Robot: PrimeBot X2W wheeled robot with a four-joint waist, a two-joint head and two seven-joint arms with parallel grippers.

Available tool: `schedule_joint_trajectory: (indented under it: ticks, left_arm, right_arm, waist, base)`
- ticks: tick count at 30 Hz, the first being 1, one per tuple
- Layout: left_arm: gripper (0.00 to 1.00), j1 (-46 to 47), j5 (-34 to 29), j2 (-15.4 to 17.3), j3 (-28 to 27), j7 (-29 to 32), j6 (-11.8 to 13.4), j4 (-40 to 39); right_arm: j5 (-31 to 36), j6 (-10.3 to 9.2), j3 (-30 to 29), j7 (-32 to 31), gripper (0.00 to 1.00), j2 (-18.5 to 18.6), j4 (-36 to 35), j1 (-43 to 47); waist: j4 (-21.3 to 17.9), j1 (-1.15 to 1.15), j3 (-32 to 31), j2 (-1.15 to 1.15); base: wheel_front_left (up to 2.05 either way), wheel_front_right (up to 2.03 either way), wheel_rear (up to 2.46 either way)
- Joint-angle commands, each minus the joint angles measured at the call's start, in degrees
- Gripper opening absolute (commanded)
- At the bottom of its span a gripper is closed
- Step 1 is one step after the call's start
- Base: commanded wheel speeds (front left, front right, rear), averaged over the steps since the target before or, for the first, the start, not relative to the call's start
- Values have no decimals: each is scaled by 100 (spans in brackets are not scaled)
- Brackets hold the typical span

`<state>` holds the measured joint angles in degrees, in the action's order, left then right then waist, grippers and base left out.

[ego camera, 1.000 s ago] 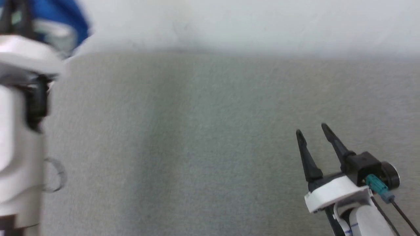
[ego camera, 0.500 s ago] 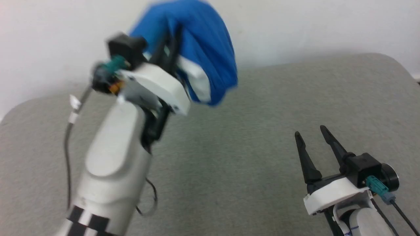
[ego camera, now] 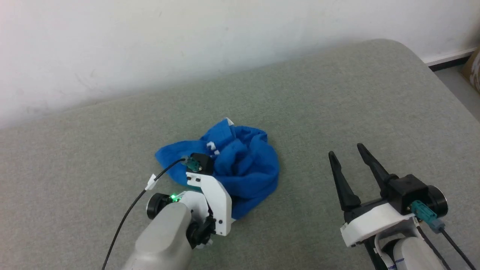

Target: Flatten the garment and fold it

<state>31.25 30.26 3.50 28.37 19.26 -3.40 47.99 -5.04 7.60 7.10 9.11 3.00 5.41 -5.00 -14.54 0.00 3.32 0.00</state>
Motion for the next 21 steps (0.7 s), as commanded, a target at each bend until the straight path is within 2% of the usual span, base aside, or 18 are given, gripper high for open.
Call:
schedule_joint_trajectory:
  ticks: [1,4,8,14,17,21]
  left_arm:
    - [100,-97,39,-8,-4,-191,7,46]
    - [100,-146,90,-17,-48,-528,-17,-60]
    - [100,-339,138,14,-264,-1564,24,-564]
    - [100,-986,-99,371,-729,-3210,544,-1759]
    - [100,-1435,-279,562,-1027,-3399,790,-2493]
    - [100,-2076,-634,719,-1454,-3422,929,-3501]
  right_arm:
    - [3,-11,7,-8,100,-12,23,3]
    - [17,-11,13,-17,100,-12,36,26]
    - [40,-11,-6,-37,100,-12,14,77]
    - [110,-11,-99,-110,100,-12,-80,187]
    - [143,-11,-194,-152,100,-13,-161,254]
    - [203,-11,-271,-233,100,-13,-254,334]
  waist:
    - [163,0,-56,0]
    - [283,0,-121,0]
    - [526,0,-257,0]
    - [938,0,-433,0]
    - [1165,0,-481,0]
    - [1461,0,-507,0]
  base:
    - [0,0,0]
    - [0,0,0]
    - [0,0,0]
    - [0,0,0]
    - [0,0,0]
    - [0,0,0]
